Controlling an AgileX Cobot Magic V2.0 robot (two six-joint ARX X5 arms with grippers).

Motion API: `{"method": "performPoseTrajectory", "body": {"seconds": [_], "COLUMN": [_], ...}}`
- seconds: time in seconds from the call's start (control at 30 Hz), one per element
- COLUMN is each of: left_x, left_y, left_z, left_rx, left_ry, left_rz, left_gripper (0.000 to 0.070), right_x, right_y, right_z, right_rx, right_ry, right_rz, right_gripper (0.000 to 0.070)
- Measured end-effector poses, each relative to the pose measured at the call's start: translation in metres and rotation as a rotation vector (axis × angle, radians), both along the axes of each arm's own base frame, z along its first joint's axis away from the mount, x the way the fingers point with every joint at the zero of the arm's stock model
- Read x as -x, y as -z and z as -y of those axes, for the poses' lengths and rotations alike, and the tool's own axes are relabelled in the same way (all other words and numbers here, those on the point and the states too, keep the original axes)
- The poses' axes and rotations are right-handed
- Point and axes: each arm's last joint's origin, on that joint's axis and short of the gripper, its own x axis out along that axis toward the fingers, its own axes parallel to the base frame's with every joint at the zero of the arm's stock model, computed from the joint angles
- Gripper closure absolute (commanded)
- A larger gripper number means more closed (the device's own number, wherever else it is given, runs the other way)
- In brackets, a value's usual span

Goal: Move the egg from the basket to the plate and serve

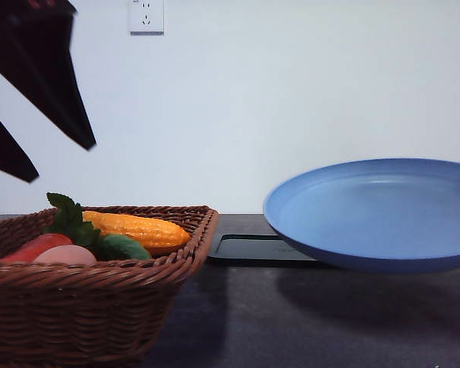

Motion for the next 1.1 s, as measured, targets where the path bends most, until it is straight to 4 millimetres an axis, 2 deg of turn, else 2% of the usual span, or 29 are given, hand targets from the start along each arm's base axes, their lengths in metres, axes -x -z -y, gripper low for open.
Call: {"method": "performPoseTrajectory", "body": {"seconds": [0.33,0.6,0.8,1.1], "left_x": [-0.01,-0.017,-0.019,-0.018], "left_y": [0.029,0.051,0.059,0.059], "left_z": [0.032,0.042,0.044,0.043], "left_rx": [-0.156,-0.227,-0.25,-0.26], "left_ry": [0.026,0.034,0.029,0.03], "left_rz": [-0.092,-0.162,-0.193,-0.204], "left_gripper": [0.0274,0.0274,0.0281,0.0494], "right_x": [0.0,0.0,0.0,0.0], "right_y": [0.0,0.0,0.0,0.0], "right_z": [0.0,0.0,0.0,0.0], "right_rx": [0.0,0.0,0.0,0.0], "right_ry": [0.001,0.001,0.001,0.001], "right_rz": [-0.002,-0.002,-0.002,-0.002], "right_gripper": [0.07,0.07,0.07,0.07]}}
